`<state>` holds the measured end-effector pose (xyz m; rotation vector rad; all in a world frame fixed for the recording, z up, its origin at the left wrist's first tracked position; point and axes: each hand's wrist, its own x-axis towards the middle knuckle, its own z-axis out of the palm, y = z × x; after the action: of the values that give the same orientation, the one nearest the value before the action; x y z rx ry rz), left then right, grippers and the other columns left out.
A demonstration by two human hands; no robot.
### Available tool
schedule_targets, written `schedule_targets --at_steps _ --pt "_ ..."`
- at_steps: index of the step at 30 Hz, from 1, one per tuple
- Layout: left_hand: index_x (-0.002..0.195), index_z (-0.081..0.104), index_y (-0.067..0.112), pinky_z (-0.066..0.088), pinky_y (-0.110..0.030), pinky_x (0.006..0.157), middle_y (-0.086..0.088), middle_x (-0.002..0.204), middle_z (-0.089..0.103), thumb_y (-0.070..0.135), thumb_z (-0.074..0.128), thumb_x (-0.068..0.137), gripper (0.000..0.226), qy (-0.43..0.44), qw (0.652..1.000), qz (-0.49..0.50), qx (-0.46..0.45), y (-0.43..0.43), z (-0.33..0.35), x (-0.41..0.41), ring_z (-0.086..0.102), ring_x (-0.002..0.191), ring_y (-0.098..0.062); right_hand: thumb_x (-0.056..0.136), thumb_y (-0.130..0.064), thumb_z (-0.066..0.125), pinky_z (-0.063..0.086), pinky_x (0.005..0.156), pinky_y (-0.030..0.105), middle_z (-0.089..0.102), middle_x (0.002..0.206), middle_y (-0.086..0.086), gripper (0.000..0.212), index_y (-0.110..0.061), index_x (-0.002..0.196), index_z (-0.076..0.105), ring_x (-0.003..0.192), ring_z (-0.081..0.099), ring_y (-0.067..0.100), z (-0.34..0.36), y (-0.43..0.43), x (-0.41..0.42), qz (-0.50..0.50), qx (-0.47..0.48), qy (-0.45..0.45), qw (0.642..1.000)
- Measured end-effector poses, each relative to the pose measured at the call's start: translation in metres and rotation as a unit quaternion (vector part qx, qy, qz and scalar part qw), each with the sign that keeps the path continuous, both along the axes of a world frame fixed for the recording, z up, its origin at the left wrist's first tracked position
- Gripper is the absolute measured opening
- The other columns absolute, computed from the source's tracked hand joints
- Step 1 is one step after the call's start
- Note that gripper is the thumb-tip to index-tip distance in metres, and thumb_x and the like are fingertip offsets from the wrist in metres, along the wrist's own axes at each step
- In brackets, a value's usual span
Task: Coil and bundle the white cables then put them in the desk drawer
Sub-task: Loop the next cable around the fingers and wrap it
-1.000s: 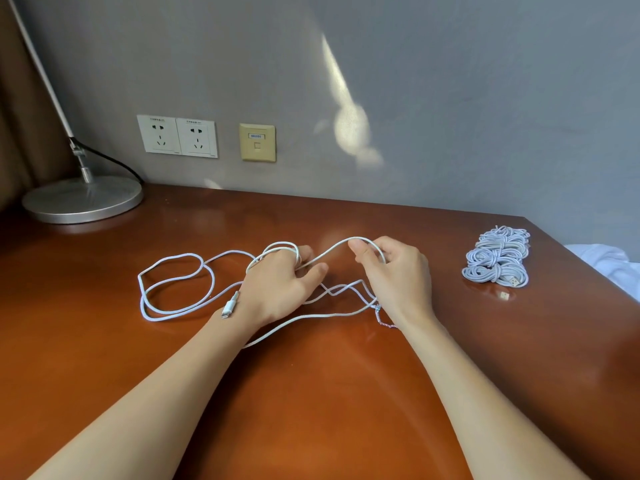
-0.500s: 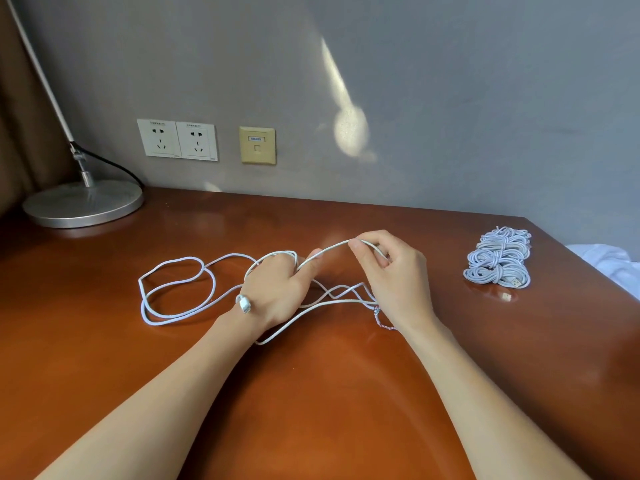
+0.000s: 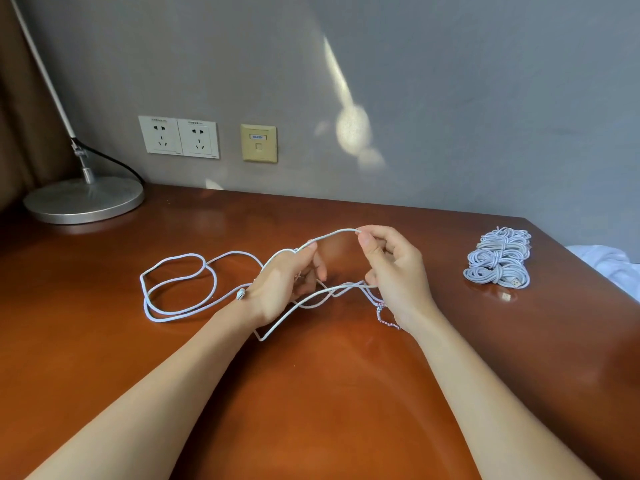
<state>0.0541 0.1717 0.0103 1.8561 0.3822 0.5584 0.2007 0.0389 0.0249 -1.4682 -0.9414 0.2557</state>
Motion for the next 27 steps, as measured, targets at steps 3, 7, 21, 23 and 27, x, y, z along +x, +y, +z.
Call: schedule_targets --at_steps 3,7,21,23,27 --pt "0.086 0.06 -0.002 0.031 -0.017 0.049 -0.014 0.065 0.042 0.048 0.025 0.107 0.065 -0.008 1.0 -0.014 -0.022 -0.001 0.0 0.0 0.034 0.05 -0.01 0.101 -0.028 0.066 0.043 0.048 0.022 0.064 0.084 -0.009 0.013 -0.028 0.113 0.072 0.054 0.048 0.006 0.001 0.001 0.0 0.008 0.005 0.079 0.997" --pt "0.073 0.06 -0.001 0.029 -0.022 0.05 -0.005 0.061 0.053 0.04 0.018 0.111 0.07 0.012 0.997 -0.038 -0.071 -0.007 0.004 -0.002 0.039 0.049 -0.009 0.097 -0.031 0.072 0.037 0.044 0.018 0.063 0.073 -0.015 0.017 -0.027 0.114 0.071 0.049 0.045 0.003 0.001 0.0 0.002 -0.001 -0.019 0.102 0.995" --pt "0.057 0.051 0.003 0.011 -0.031 0.05 -0.007 0.061 0.032 0.036 0.023 0.101 0.061 -0.153 0.914 -0.135 -0.35 0.004 0.003 -0.005 0.014 0.047 -0.015 0.098 -0.012 0.068 0.059 0.07 0.026 0.068 0.079 0.001 0.021 -0.011 0.119 0.069 0.067 0.068 0.009 0.009 0.001 0.003 0.064 0.079 0.328 0.939" --pt "0.055 0.051 0.004 0.014 -0.028 0.048 -0.006 0.059 0.032 0.034 0.022 0.102 0.062 -0.173 0.899 -0.14 -0.376 0.004 0.004 -0.005 0.013 0.047 -0.015 0.099 -0.011 0.066 0.057 0.062 0.023 0.069 0.082 0.003 0.02 -0.01 0.119 0.069 0.061 0.062 0.007 0.009 0.002 0.003 0.065 0.081 0.34 0.935" --pt "0.052 0.051 0.008 0.013 -0.028 0.049 -0.004 0.054 0.031 0.03 0.021 0.102 0.062 -0.228 0.865 -0.114 -0.433 0.004 0.01 -0.007 0.011 0.049 -0.015 0.103 -0.017 0.063 0.04 0.045 0.015 0.074 0.091 0.002 0.015 -0.017 0.116 0.07 0.055 0.049 0.006 0.006 -0.001 0.004 0.031 0.006 0.259 0.965"
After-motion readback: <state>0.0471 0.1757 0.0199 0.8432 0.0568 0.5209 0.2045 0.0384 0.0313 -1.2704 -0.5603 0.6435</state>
